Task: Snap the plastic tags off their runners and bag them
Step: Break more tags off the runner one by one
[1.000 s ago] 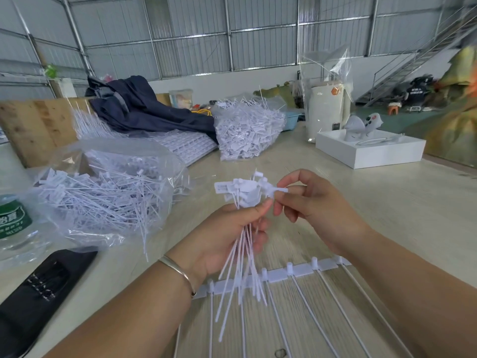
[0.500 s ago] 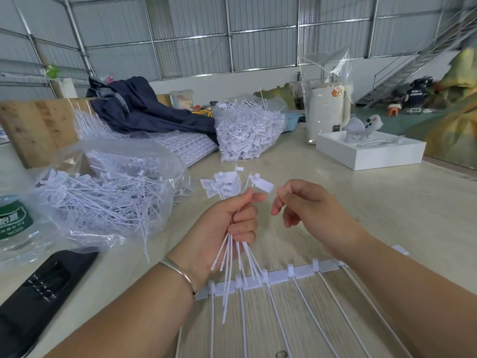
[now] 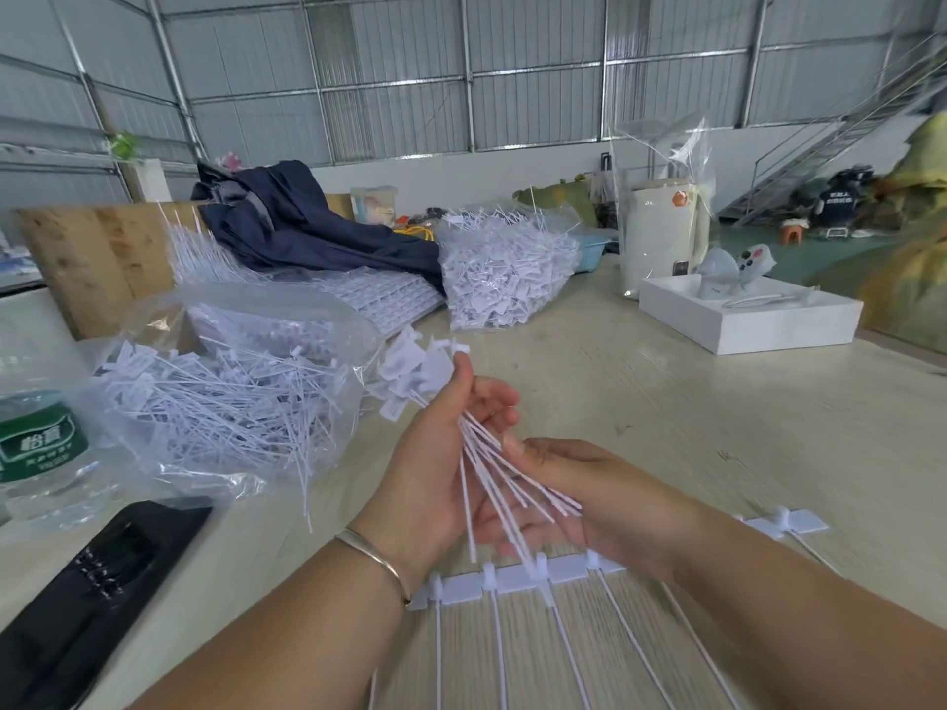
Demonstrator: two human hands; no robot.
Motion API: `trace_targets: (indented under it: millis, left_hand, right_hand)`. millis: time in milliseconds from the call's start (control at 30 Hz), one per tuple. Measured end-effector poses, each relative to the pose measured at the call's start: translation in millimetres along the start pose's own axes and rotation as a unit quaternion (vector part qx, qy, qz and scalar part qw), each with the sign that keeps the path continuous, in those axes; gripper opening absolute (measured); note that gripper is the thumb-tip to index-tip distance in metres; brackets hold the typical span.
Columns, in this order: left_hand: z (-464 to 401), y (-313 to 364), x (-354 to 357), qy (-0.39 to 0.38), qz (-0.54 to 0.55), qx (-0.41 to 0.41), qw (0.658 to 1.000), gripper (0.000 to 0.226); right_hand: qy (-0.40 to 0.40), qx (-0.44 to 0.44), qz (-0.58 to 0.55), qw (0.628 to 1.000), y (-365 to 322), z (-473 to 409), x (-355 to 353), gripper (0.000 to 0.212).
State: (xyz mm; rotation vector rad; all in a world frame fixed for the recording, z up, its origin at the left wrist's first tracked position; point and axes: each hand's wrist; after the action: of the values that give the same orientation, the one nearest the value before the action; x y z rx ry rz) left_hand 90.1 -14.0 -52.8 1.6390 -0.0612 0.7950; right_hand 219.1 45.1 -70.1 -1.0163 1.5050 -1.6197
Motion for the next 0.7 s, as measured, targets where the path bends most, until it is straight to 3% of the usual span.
trace_targets:
  millis: [100,200,333,500,700]
  left_hand:
    - [6.1,-3.9,2.5,0.057,-0.201,0.145,0.967,0.055]
    - [7.7,-5.1,0.5,0.074,-0.279,0.218,0.932,0.061]
    - [5.7,-4.3,-4.2,0.082,-0.284,0.214,0.931,0.061]
    - [6.2,-6.4,-5.0,0.018,-0.295,0.216,0.93,0.052]
    - [1.8,-5.3,-11.4,-0.073,-0.299,0.103,0.946,0.061]
  right_hand:
    - [-0.04,0.014,-0.028,0.999,-1.3,2.2,0.6,0.054]
    - [-0.049,-0.001,-0.001,0.999,-2.0,3.3,2.7,0.04]
    - [-0.033,-0.023,0.066,0.997,-2.5,3.9,6.0,0.021]
    - [0.053,-0.06,0.165,0.983,-3.0,5.1,9.4,0.026]
    - [0.123,-0.143,0.262,0.947,-6.9,-0.2,15.8,0.03]
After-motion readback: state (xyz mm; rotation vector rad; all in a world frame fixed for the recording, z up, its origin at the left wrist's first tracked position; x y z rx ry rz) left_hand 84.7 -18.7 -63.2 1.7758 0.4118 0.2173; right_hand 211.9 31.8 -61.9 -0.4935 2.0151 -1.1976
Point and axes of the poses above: each hand's wrist, its own z-axis away from the middle knuckle, its own x-axis out of the palm, y = z × x, and after that the axes turned 4 degrees about y, right-handed
